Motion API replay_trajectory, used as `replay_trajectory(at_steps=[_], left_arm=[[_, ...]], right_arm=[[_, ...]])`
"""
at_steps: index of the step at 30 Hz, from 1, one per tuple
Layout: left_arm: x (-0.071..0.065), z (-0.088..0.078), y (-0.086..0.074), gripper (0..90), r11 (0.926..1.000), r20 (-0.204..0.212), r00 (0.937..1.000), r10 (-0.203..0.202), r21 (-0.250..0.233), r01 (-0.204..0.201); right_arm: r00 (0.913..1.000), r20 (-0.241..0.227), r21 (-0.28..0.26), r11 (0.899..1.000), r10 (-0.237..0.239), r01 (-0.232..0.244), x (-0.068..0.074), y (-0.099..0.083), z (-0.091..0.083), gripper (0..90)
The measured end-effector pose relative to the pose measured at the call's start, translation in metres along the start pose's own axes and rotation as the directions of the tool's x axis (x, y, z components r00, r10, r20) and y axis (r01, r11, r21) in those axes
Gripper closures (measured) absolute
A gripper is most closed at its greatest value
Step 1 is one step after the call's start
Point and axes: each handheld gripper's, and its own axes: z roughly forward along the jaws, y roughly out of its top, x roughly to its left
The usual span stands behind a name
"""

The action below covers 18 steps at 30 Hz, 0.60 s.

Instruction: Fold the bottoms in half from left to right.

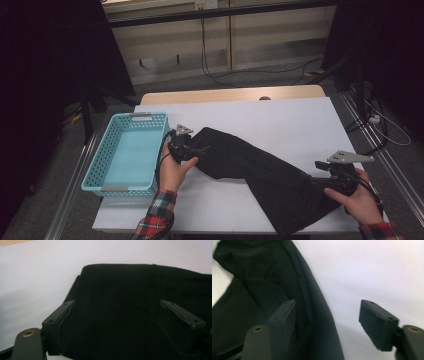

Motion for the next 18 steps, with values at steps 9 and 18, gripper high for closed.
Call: replay_trajectory(at_steps=[9, 18], left_arm=[[-0.005, 0.0, 0.0, 17.2, 0.9991, 0.01, 0.9991, 0.042, -0.003, -0.042], [-0.003, 0.0, 0.001, 17.5, 0.9991, 0.027, 0.999, 0.037, -0.022, -0.036]], right_arm=[[0.9979, 0.009, 0.084, 0.994, 0.064, -0.064, 0.002, -0.022, -0.003, 44.6], [0.9966, -0.025, 0.079, 0.994, 0.078, -0.076, -0.012, -0.011, -0.003, 88.8]])
